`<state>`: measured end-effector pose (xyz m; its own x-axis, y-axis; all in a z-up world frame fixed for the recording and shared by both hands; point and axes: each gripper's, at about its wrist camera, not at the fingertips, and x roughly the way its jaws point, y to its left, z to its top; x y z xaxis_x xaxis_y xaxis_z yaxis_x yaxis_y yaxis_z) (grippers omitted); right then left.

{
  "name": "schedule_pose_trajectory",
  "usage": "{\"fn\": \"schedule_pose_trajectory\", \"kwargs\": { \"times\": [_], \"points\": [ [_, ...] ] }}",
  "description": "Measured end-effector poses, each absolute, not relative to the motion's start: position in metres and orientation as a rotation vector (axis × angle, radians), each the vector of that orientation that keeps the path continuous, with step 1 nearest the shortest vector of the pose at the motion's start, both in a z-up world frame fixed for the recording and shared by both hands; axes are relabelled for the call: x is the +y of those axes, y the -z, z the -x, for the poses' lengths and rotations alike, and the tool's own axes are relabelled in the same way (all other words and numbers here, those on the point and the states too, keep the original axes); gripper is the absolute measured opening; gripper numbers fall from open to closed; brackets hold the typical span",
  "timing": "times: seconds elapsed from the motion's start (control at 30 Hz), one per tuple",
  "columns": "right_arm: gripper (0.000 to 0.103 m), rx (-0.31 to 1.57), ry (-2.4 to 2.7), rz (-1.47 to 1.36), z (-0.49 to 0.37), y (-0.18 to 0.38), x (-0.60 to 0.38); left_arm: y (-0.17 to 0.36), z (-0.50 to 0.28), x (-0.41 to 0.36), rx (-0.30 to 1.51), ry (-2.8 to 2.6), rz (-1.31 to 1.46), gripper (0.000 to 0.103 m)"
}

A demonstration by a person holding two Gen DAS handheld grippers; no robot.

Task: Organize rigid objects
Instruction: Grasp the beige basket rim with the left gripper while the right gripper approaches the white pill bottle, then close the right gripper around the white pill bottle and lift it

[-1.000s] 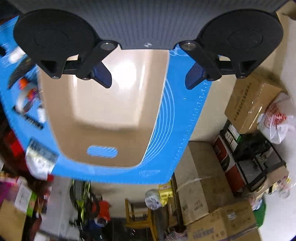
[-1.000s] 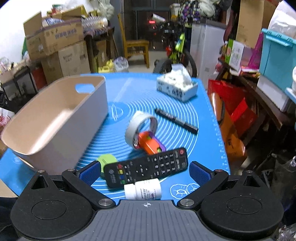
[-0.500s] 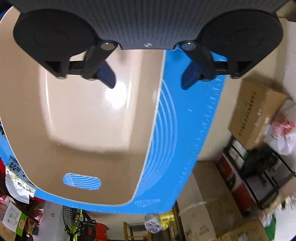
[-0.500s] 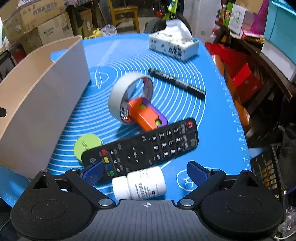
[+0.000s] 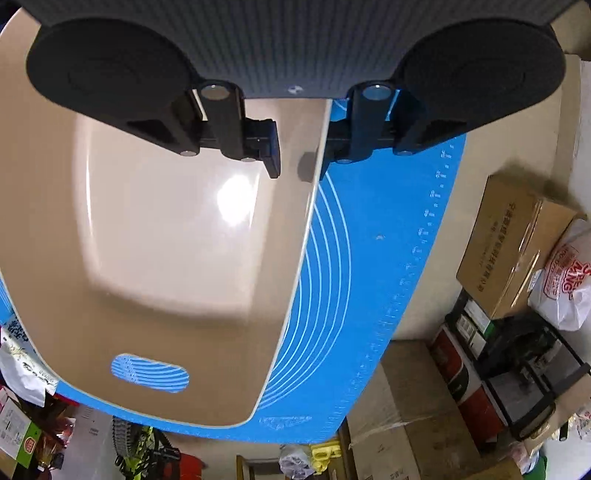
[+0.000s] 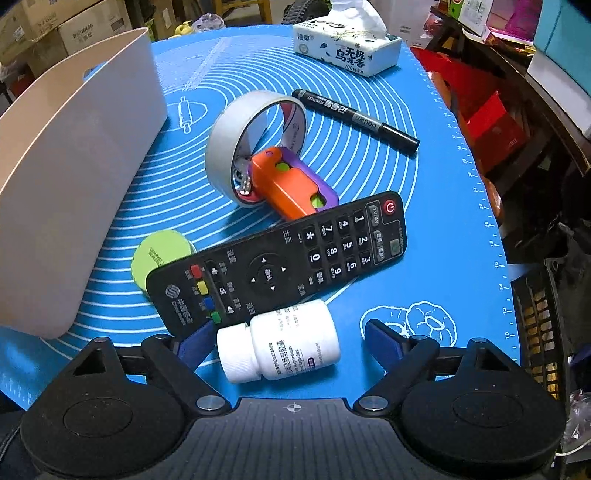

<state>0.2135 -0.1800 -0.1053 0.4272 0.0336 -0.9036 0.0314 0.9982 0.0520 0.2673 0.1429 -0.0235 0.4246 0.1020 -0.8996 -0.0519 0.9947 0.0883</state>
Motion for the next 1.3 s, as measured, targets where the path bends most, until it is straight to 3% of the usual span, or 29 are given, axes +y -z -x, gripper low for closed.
{"fn": "schedule_pose_trajectory", "kwargs": {
  "times": [0.37,0.47,0.53,0.8,1.3],
  "points": [
    [0.082,1.168,-0.05,-0.033,-0.215,0.109,-0.175,0.03,-0.271,0.153,1.154,-0.089,-0.006,0.012],
    [0.078,1.171,-0.052,-0.002,-0.215,0.109,-0.169,0.03,-0.271,0.157,1.151,-0.075,0.018,0.011],
    [0.068,1.159,-0.059,0.001,-0.214,0.107,-0.168,0.03,-0.27,0.16,1.149,-0.065,0.037,0.01],
    [0.067,1.109,-0.028,-0.002,-0.21,0.093,-0.172,0.03,-0.269,0.159,1.146,-0.056,0.05,0.009],
    [0.067,0.775,-0.114,0.037,-0.235,-0.033,-0.131,0.031,-0.268,0.158,1.146,-0.063,0.042,0.009]
  ]
}}
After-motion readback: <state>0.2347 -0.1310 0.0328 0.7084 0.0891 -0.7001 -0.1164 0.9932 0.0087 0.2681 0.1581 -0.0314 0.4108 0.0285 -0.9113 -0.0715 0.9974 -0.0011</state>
